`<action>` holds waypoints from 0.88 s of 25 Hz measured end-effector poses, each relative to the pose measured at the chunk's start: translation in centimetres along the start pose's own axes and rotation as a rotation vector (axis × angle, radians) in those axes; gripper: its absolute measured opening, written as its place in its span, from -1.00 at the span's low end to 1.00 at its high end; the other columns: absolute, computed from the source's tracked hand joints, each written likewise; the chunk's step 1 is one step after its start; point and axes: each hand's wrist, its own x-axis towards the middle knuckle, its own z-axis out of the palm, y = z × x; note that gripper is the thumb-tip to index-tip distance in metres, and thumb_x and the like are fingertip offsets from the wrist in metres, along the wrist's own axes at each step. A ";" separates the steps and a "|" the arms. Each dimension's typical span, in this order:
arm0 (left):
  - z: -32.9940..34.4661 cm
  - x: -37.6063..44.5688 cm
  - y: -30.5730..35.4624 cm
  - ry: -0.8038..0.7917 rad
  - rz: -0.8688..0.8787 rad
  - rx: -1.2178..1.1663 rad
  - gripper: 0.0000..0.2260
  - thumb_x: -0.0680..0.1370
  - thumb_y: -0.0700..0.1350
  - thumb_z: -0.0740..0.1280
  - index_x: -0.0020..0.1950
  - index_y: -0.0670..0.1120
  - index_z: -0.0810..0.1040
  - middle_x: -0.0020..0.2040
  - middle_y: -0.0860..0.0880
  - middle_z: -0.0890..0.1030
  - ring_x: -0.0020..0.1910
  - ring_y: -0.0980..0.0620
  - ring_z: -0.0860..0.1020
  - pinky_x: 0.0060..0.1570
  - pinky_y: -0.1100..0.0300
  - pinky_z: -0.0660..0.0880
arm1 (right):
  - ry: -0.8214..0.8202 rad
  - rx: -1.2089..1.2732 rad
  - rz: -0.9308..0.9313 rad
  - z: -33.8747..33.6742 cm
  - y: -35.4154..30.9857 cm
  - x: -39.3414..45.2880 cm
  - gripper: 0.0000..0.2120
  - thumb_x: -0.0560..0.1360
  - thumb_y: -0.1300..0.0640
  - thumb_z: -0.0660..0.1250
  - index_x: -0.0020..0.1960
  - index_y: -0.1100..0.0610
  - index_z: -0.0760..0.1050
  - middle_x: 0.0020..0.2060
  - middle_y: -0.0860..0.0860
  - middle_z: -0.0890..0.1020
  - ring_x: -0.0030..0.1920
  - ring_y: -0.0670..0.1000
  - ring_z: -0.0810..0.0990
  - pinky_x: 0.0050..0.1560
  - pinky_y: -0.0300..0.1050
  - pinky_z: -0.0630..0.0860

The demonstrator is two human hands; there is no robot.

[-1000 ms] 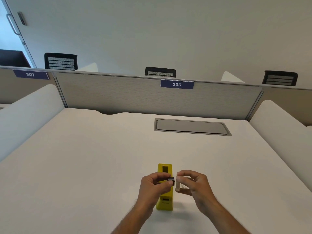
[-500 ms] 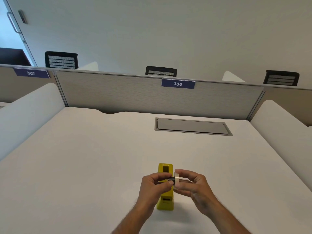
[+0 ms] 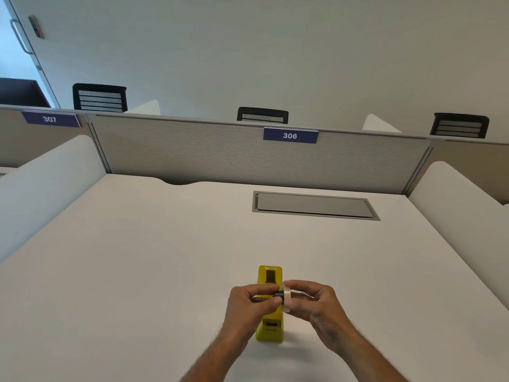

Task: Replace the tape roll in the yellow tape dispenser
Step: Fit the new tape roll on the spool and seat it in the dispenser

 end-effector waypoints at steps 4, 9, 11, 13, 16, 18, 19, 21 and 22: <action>-0.1 0.0 0.0 -0.006 0.026 0.006 -0.79 0.43 -0.21 0.55 -0.01 0.06 0.76 -0.02 -0.01 0.77 -0.05 -0.01 0.73 0.02 0.05 0.68 | -0.011 -0.011 -0.015 0.0 0.0 0.0 -0.53 0.18 0.21 0.67 0.08 0.13 0.70 -0.01 0.21 0.75 0.06 0.20 0.72 0.12 0.12 0.63; -0.5 0.3 -0.2 -0.042 0.048 0.015 -0.78 0.43 -0.25 0.54 0.00 0.03 0.76 -0.04 -0.01 0.78 -0.08 0.01 0.74 -0.08 0.15 0.68 | -0.035 -0.023 -0.035 -0.2 0.1 0.0 -0.55 0.22 0.25 0.67 0.09 0.12 0.70 0.00 0.20 0.75 0.07 0.19 0.72 0.10 0.08 0.63; -0.5 0.4 -0.3 -0.042 0.048 0.030 -0.78 0.43 -0.25 0.54 -0.01 0.02 0.76 -0.05 0.00 0.78 -0.07 0.01 0.74 -0.05 0.11 0.69 | -0.040 -0.047 -0.045 -0.2 0.1 0.0 -0.55 0.22 0.23 0.68 0.09 0.11 0.70 0.02 0.17 0.76 0.09 0.15 0.72 0.13 0.11 0.61; -0.5 0.4 -0.4 -0.050 0.053 0.046 -0.78 0.43 -0.25 0.54 -0.01 0.04 0.76 -0.06 0.01 0.78 -0.08 0.02 0.74 -0.05 0.11 0.69 | -0.041 -0.075 -0.052 -0.3 0.2 0.0 -0.56 0.23 0.20 0.67 0.09 0.10 0.71 0.03 0.13 0.76 0.10 0.11 0.71 0.13 0.10 0.61; -0.4 0.4 -0.6 -0.067 0.054 0.059 -0.79 0.46 -0.22 0.52 -0.06 0.10 0.76 -0.10 0.07 0.78 -0.10 0.05 0.74 -0.09 0.17 0.68 | -0.040 -0.105 -0.072 -0.4 0.4 0.0 -0.58 0.22 0.17 0.65 0.07 0.10 0.71 0.04 0.08 0.75 0.13 0.09 0.70 0.06 -0.01 0.65; -0.3 0.5 -0.6 -0.068 0.053 0.072 -0.79 0.47 -0.20 0.51 -0.08 0.14 0.75 -0.12 0.09 0.78 -0.11 0.07 0.74 -0.13 0.22 0.67 | -0.038 -0.110 -0.085 -0.3 0.6 0.0 -0.57 0.21 0.14 0.65 0.06 0.10 0.72 0.06 0.06 0.75 0.14 0.08 0.69 0.01 -0.06 0.66; -0.2 0.5 -0.6 -0.066 0.054 0.071 -0.79 0.47 -0.20 0.51 -0.08 0.15 0.75 -0.13 0.10 0.78 -0.11 0.08 0.74 -0.15 0.24 0.66 | -0.036 -0.111 -0.088 -0.3 0.7 0.0 -0.57 0.21 0.14 0.66 0.06 0.09 0.72 0.07 0.05 0.75 0.15 0.06 0.69 0.01 -0.07 0.66; -0.2 0.5 -0.7 -0.059 0.060 0.054 -0.78 0.46 -0.20 0.52 -0.09 0.15 0.75 -0.13 0.09 0.78 -0.11 0.08 0.74 -0.17 0.26 0.65 | -0.038 -0.114 -0.089 -0.3 0.8 0.0 -0.58 0.25 0.17 0.66 0.09 0.07 0.70 0.08 0.04 0.74 0.16 0.04 0.68 0.04 -0.06 0.65; -0.3 0.6 -0.8 -0.053 0.065 0.042 -0.79 0.46 -0.21 0.52 -0.08 0.13 0.76 -0.12 0.07 0.78 -0.10 0.06 0.74 -0.16 0.24 0.66 | -0.041 -0.112 -0.091 -0.3 0.8 0.1 -0.57 0.27 0.20 0.65 0.11 0.06 0.69 0.08 0.05 0.74 0.17 0.04 0.68 0.07 -0.05 0.65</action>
